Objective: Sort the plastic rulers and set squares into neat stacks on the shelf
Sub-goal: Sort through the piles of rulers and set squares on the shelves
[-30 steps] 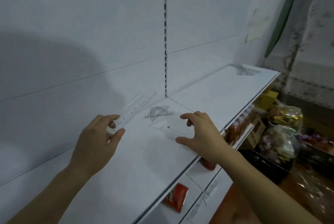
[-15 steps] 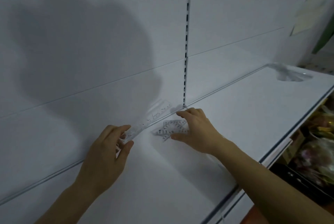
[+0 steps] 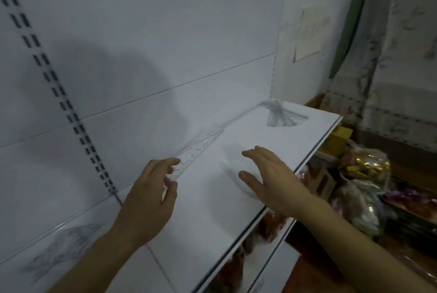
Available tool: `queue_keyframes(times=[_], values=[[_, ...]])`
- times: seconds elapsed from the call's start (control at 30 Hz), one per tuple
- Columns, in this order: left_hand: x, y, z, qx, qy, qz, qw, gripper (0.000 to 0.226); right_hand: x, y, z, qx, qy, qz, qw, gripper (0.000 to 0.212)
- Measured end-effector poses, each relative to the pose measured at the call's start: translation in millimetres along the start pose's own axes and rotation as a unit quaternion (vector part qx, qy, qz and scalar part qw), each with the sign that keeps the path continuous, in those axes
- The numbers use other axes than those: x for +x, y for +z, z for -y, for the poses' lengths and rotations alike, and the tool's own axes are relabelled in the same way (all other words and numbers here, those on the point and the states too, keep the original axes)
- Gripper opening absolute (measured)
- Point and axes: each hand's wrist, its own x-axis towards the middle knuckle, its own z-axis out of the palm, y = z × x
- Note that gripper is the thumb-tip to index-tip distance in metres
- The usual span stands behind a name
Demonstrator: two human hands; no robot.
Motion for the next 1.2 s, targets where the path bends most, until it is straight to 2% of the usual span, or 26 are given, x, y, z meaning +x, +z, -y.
queue_keyframes(times=[0.13, 0.27, 0.57, 0.9, 1.0, 1.2], values=[[61, 87, -46, -0.02, 0.006, 0.025, 0.999, 0.039, -3, -50, -93, 0.003, 0.06, 0.025, 0.998, 0.063], [115, 159, -79, -0.023, 0.013, 0.048, 0.999, 0.038, 11, -87, -160, 0.018, 0.096, 0.0, 0.995, 0.063], [218, 256, -93, 0.034, 0.005, 0.088, 0.995, 0.037, 72, -102, -232, 0.052, 0.058, 0.006, 0.997, 0.059], [290, 314, -77, 0.087, 0.0, 0.098, 0.991, 0.021, 151, -109, -297, 0.039, 0.001, 0.049, 0.998, 0.05], [293, 313, -75, 0.074, -0.011, 0.076, 0.994, 0.018, 170, -105, -311, 0.044, -0.012, 0.032, 0.998, 0.047], [293, 286, -80, 0.096, -0.045, 0.038, 0.994, 0.024, 185, -93, -308, 0.045, -0.071, 0.062, 0.995, 0.047]])
